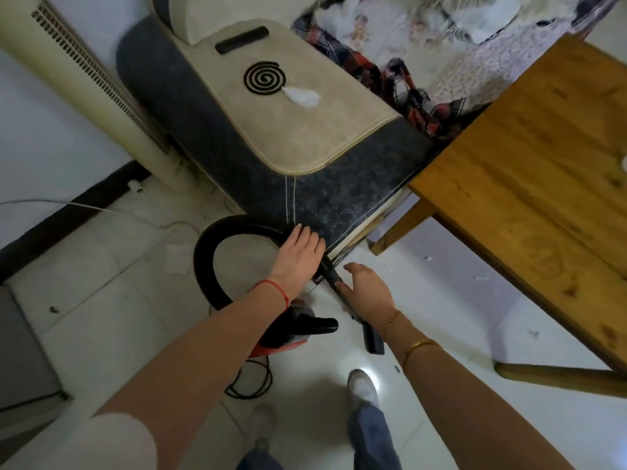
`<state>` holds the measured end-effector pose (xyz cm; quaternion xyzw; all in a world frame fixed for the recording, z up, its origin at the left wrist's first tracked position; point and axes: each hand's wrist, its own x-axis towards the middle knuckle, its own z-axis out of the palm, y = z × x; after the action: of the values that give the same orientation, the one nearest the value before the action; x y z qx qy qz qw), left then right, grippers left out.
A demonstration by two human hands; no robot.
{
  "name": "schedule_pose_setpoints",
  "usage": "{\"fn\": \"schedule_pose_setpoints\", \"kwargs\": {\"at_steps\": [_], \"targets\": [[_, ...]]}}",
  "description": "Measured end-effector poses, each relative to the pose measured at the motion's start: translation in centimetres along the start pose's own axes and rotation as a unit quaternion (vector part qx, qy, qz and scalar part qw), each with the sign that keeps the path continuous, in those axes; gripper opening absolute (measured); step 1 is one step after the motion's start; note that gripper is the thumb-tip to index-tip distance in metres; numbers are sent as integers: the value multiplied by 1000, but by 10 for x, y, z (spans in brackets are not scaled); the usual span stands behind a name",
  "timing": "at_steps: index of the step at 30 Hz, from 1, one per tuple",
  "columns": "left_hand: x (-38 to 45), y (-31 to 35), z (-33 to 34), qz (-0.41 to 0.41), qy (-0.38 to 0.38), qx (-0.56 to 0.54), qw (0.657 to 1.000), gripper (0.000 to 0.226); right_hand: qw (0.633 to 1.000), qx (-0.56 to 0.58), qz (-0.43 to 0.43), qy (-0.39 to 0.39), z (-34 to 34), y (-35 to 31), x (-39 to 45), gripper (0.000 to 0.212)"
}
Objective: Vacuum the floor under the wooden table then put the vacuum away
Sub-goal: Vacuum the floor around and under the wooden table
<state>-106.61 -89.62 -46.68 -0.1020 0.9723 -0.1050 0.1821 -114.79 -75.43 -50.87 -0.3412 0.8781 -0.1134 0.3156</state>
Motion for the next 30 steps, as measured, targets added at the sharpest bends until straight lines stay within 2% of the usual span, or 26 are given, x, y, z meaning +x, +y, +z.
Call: {"fn": "schedule_pose_setpoints", "kwargs": {"at_steps": [6, 10, 16, 19, 24, 30], "targets": [[41, 10, 9, -47, -92, 1, 995, 29, 995, -22, -67, -64, 5, 25, 36, 49], [30, 21, 10, -18, -69, -16, 997, 28, 989, 4, -89, -119, 18, 25, 41, 50], [-8, 47, -1, -35, -60, -46, 996, 37, 986, 50, -65, -142, 39, 35, 29, 28], [-14, 63, -6, -46, -112, -57, 991, 44, 985, 25, -85, -146, 50, 46, 17, 21], [-19, 88, -16, -41, -199, -92, 975, 23, 984, 18, -103, -141, 60, 61, -10, 18], [-47, 123, -10, -35, -149, -137, 979, 24, 990, 36, -104, -87, 72, 94, -39, 17]]}}
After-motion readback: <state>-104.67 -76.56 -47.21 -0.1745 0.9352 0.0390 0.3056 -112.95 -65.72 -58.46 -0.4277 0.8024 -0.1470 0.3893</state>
